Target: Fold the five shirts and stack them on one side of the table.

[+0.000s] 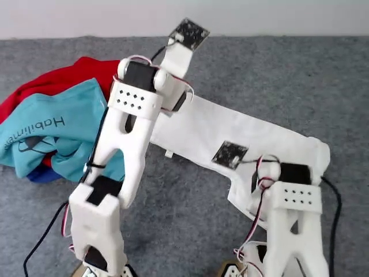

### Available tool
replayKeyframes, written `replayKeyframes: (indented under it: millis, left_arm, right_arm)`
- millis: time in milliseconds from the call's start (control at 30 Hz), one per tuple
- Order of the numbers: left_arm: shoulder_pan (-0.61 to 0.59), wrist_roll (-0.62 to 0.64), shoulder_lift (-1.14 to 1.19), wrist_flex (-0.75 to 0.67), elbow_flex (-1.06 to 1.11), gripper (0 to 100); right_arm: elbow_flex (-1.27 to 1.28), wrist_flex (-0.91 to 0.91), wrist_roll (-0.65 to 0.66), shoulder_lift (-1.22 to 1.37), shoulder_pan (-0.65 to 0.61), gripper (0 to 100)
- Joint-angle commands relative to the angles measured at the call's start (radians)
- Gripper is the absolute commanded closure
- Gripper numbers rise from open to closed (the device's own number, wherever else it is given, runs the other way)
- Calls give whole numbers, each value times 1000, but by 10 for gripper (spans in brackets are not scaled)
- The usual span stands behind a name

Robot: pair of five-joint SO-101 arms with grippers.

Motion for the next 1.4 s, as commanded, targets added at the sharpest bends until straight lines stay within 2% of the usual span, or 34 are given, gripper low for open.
replayKeyframes:
  millis: [0,167,233,300,500,700,900,1100,1233,1367]
  left_arm:
    - [-2,6,-212,-176,349,989]
    - [2,9,-488,-520,885,989]
    - [2,11,-568,-617,1027,989]
    - [-5,11,-608,-655,1102,988]
    - [-89,11,-559,-661,1127,988]
    - [-91,23,-485,-671,1133,988]
    - [-91,23,-480,-717,1168,988]
    - [-98,21,-480,-773,1253,988]
    - [-92,23,-480,-821,1317,988]
    - [-98,23,-480,-822,1326,988]
  right_arm:
    - [55,-50,11,-28,-28,765]
    - [132,-166,-51,-27,-77,764]
    - [178,-225,-60,-25,-82,764]
    - [226,-266,-60,-25,-85,764]
    - [336,-392,-80,-25,-79,764]
    - [367,-444,-94,-25,-77,768]
    - [365,-466,-72,5,5,770]
    - [307,-466,-49,130,8,938]
    - [241,-460,-49,197,15,939]
    - [135,-387,-54,248,15,992]
